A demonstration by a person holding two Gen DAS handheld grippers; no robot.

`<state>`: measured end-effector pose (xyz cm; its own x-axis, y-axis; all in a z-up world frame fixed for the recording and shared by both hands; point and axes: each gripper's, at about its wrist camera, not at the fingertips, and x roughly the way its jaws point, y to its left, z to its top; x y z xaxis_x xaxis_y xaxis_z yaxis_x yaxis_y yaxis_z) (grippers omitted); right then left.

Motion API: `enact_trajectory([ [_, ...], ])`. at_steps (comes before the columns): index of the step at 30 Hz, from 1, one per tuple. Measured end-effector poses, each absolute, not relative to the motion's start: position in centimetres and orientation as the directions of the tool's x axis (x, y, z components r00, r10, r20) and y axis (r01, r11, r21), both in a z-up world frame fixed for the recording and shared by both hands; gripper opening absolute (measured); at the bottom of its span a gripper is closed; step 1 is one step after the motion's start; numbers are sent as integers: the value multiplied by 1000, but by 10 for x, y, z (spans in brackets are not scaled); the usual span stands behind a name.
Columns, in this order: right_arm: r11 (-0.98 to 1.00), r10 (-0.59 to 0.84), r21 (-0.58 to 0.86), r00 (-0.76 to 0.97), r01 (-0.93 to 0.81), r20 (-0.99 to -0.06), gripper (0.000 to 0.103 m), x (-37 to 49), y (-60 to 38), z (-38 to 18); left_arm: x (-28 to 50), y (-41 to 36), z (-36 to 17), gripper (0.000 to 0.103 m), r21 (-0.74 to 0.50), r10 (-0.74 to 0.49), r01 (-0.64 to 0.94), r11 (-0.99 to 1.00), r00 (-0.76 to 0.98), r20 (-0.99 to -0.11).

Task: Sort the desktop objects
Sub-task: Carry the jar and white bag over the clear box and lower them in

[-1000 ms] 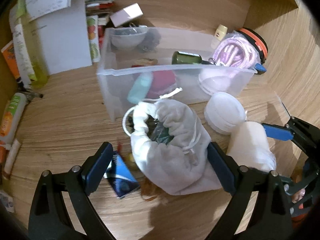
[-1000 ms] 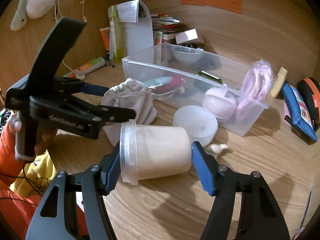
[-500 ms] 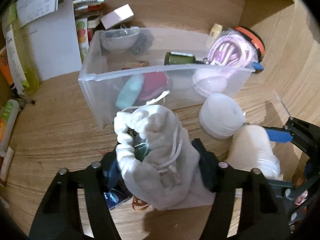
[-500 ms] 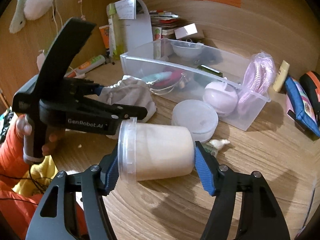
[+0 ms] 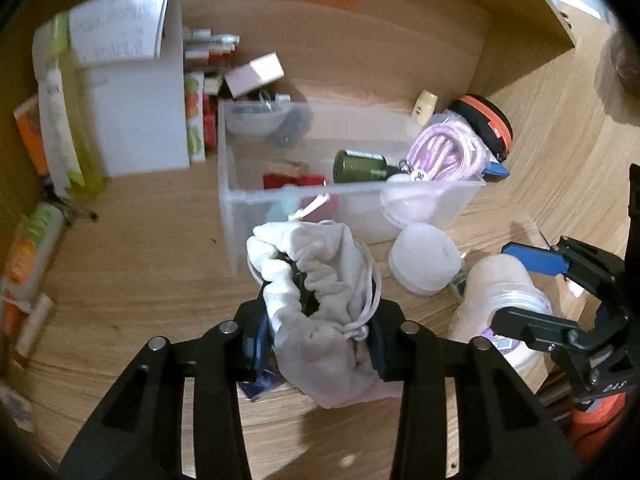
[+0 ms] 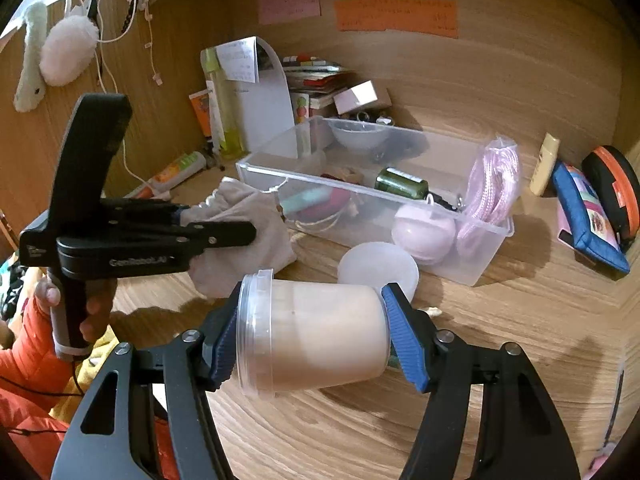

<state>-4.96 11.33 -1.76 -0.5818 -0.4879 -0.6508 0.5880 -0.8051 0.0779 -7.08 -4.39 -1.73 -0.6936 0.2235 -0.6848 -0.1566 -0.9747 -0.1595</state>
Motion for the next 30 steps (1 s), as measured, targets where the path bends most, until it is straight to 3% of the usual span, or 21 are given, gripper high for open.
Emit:
enact_trajectory([
  [7, -805, -492, 76, -589, 589, -641, 62, -49, 110, -12, -61, -40, -9, 39, 50, 113, -225, -973, -652, -750],
  [12, -804, -496, 82, -588, 589, -640, 62, -49, 111, -14, -56, -54, -14, 39, 94, 75, -247, -964, -595, -800],
  [18, -809, -504, 117, -579, 576, -641, 62, -58, 113, -18, -49, -68, 4, 39, 21, 125, -228, -973, -606, -786],
  [22, -812, -510, 134, -580, 568, -635, 62, -63, 115, -16, -57, -74, 19, 39, -92, 209, -217, -972, -612, -763],
  [30, -827, -510, 141, -619, 544, -597, 62, -69, 126, 3, -81, -87, 30, 39, -222, 237, -109, -969, -661, -712],
])
